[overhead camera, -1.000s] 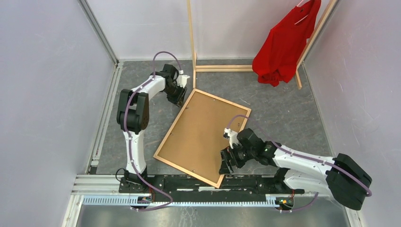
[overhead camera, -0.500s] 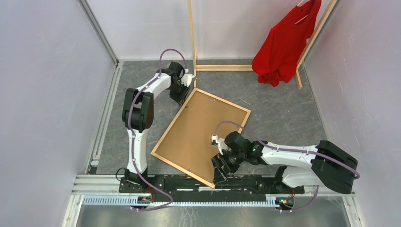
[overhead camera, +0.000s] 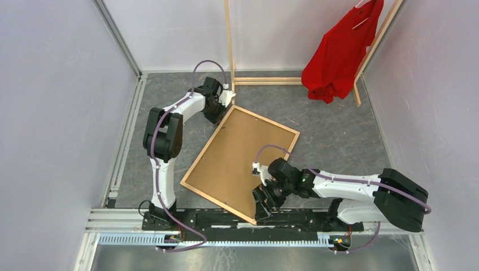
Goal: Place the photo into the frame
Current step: Adjust the photo frame at the center of the board.
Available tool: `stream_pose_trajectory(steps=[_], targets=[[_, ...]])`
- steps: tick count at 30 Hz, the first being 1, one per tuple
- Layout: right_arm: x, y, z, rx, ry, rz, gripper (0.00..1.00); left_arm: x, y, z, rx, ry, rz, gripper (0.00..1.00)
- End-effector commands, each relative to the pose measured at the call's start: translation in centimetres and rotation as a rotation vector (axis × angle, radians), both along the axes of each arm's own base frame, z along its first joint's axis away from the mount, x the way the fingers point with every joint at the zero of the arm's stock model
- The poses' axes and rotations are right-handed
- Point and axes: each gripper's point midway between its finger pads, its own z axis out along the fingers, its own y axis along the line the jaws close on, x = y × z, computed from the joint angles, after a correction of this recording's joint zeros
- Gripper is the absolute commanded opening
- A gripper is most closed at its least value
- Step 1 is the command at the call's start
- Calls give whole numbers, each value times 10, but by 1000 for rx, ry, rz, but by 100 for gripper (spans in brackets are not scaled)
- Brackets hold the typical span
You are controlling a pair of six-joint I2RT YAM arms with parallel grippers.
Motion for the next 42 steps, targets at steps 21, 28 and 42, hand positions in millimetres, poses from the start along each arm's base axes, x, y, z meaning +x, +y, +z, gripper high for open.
stream_pose_trajectory(steps=[21,28,42], targets=[[212,25,140,67,-672,-200,98,-42,48,92,-175,91,20,73],[363,5,133,-148,-806,-368,98,-113,38,103,-293,166,-28,88],[246,-95,108,-204,-620,-564,95,-141,-61,56,-344,237,-153,83]])
